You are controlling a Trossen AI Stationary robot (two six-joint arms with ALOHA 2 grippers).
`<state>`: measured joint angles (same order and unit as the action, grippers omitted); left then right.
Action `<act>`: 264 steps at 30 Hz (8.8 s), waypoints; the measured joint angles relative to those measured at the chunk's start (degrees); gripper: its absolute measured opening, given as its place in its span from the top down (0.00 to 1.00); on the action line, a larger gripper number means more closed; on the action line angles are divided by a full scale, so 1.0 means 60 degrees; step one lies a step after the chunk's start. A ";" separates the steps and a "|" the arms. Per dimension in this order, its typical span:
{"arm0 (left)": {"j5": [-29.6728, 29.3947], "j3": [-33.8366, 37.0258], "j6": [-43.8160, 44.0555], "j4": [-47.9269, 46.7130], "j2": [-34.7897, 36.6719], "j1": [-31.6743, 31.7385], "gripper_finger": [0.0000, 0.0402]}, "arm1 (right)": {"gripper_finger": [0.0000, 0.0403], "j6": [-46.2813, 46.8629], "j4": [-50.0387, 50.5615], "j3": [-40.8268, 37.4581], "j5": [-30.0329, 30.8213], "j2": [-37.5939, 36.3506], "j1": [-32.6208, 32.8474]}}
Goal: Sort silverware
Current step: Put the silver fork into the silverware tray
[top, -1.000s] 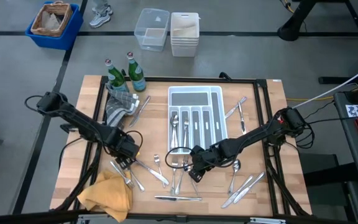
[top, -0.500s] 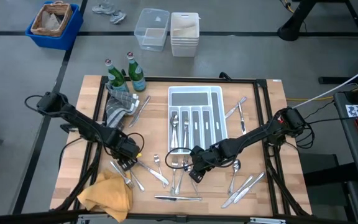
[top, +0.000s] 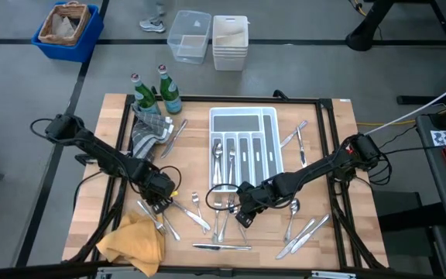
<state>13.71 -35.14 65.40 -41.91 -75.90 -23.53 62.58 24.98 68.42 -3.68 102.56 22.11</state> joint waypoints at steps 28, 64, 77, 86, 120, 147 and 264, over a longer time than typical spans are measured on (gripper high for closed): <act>-0.1227 -0.1657 -0.2573 0.2805 0.2141 0.2354 1.00 | 0.69 -0.1327 0.0321 0.0000 0.0035 -0.1717 -0.0662; -0.1074 -0.1661 -0.8196 0.7708 -0.0477 0.4761 1.00 | 0.69 -0.6165 -0.1511 -0.0005 -0.0821 -0.2094 -0.4087; -0.1146 -0.1661 -0.8156 0.8346 -0.0481 0.4761 1.00 | 0.69 -0.6761 -0.2331 -0.0009 -0.0466 -0.1680 -0.4069; -0.1167 -0.1661 -0.8148 0.8562 -0.0481 0.4761 1.00 | 0.76 -0.6760 -0.2440 -0.0004 -0.0338 -0.1592 -0.4065; -0.1318 -0.1654 -0.7336 0.5055 0.1049 0.5788 0.71 | 0.97 -0.2497 -0.2492 -0.0620 0.3684 -0.0799 -0.4069; -0.1325 -0.1661 -0.7286 0.4231 0.1049 0.5778 0.71 | 0.97 -0.1718 -0.3587 -0.0674 0.5262 0.1527 -0.4065; 0.1185 -0.1653 -1.1266 0.3167 -0.2696 -0.1787 0.71 | 0.79 -0.2723 -0.5404 -0.0656 -0.0725 -0.0459 -0.1490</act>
<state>20.82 -45.06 -2.20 -22.91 -92.07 -34.25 46.24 -7.44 64.49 -8.03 99.81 13.17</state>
